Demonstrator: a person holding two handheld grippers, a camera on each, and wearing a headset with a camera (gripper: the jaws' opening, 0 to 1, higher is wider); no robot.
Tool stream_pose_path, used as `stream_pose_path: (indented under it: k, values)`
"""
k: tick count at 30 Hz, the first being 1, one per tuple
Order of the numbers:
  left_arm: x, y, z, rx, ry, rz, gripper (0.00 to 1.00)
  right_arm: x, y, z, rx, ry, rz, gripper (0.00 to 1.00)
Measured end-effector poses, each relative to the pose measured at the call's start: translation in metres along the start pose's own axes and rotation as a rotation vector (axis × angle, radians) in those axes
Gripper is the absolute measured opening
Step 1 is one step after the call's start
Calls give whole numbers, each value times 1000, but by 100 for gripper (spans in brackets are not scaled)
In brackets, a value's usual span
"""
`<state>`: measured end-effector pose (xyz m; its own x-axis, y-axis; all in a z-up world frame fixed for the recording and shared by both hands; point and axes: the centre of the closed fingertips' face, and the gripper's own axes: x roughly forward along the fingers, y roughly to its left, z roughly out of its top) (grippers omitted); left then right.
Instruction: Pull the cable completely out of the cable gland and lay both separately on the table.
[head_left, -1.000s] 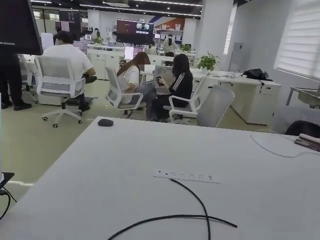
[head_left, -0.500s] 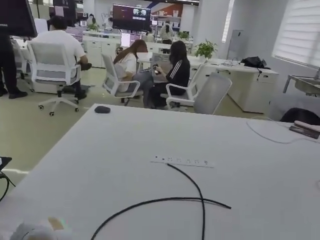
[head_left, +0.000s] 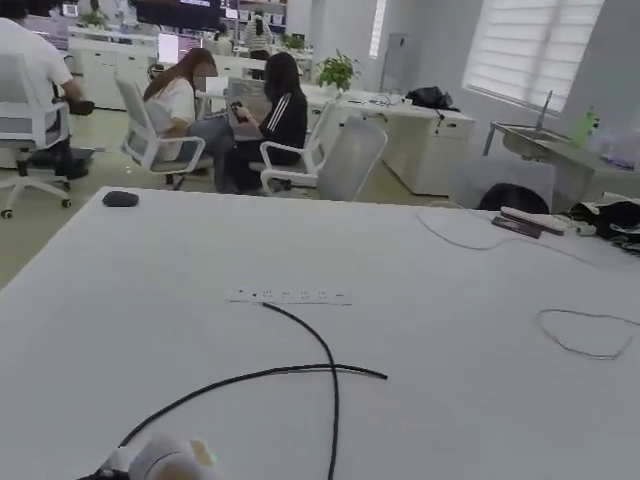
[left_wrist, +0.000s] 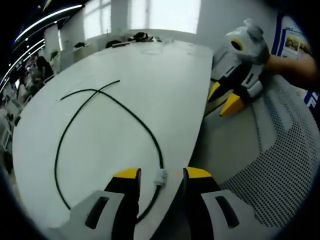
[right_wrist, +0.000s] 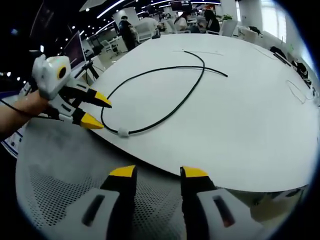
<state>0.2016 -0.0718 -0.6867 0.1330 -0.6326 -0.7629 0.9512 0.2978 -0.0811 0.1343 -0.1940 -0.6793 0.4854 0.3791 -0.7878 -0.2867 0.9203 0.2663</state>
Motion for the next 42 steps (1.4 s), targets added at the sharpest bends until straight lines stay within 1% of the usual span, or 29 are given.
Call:
stream_pose_path:
  k: [1, 2, 3, 4, 5, 6, 9, 10, 12, 16, 20, 21, 23, 26, 27, 28, 29, 30, 32, 35, 36, 37, 38, 39, 40, 42]
  values:
    - [8, -1, -3, 5, 24, -6, 35, 0, 0, 0, 0, -1, -1, 35]
    - [14, -2, -6, 5, 40, -19, 35, 0, -3, 2, -15, -7, -7, 35]
    - [18, -3, -8, 4, 50, -27, 34, -1, -6, 3, -13, -15, -18, 35]
    - [22, -3, -11, 22, 65, -32, 33, -2, -8, 2, 19, -15, -28, 35]
    - [25, -2, -14, 25, 79, -33, 33, -1, -7, 2, 24, -14, -19, 35]
    - [29, -1, -18, 23, 96, -38, 33, -1, -5, 1, 12, -4, -9, 34]
    - [35, 3, -28, 15, 122, -47, 33, 0, -5, 1, 2, -3, -13, 34]
    - [37, 5, -35, 14, 143, -45, 33, 0, -5, 1, 4, -2, -14, 34]
    - [39, 8, -43, 13, 161, -38, 32, -1, -6, 1, 9, -6, -18, 34]
    - [43, 7, -50, 10, 173, -48, 26, -2, -7, 1, 21, -12, -21, 33]
    - [46, 6, -52, 17, 185, -50, 29, -1, -7, 1, 14, -4, -24, 34]
    - [47, 6, -53, 18, 189, -47, 28, -1, -7, 0, 16, -5, -23, 34]
    - [47, 8, -51, 54, 179, -38, 24, -2, -8, 1, 30, -12, -25, 34]
    - [49, 9, -52, 41, 178, -33, 24, -2, -7, 1, 44, -18, -24, 34]
    - [50, 8, -54, 46, 189, -34, 24, -2, -8, 1, 42, -17, -26, 34]
    - [49, 10, -52, 61, 184, -21, 22, -1, -8, 1, 41, -14, -26, 34]
    - [48, 10, -52, 75, 184, -24, 21, -1, -8, 1, 39, -11, -25, 34]
    - [48, 11, -52, 66, 187, -23, 20, -1, -8, 1, 35, -9, -26, 34]
    - [48, 11, -53, 82, 192, -24, 18, -1, -7, 0, 30, -4, -26, 34]
    - [47, 11, -54, 69, 203, -26, 17, 0, -7, 0, 22, 1, -22, 34]
    - [45, 9, -54, 49, 205, -38, 17, 0, -6, 0, 21, 2, -22, 33]
    - [43, 7, -52, 38, 194, -50, 17, 0, -7, 0, 20, 2, -21, 33]
    - [40, 6, -46, 15, 169, -58, 17, 0, -7, 0, 21, 1, -21, 33]
    - [38, 5, -43, -16, 159, -68, 17, 0, -7, 0, 23, 1, -19, 33]
    - [33, 6, -38, -27, 152, -76, 17, 0, -6, 0, 22, 3, -18, 32]
    - [24, 9, -32, -25, 138, -72, 17, 0, -5, -1, 20, 5, -13, 32]
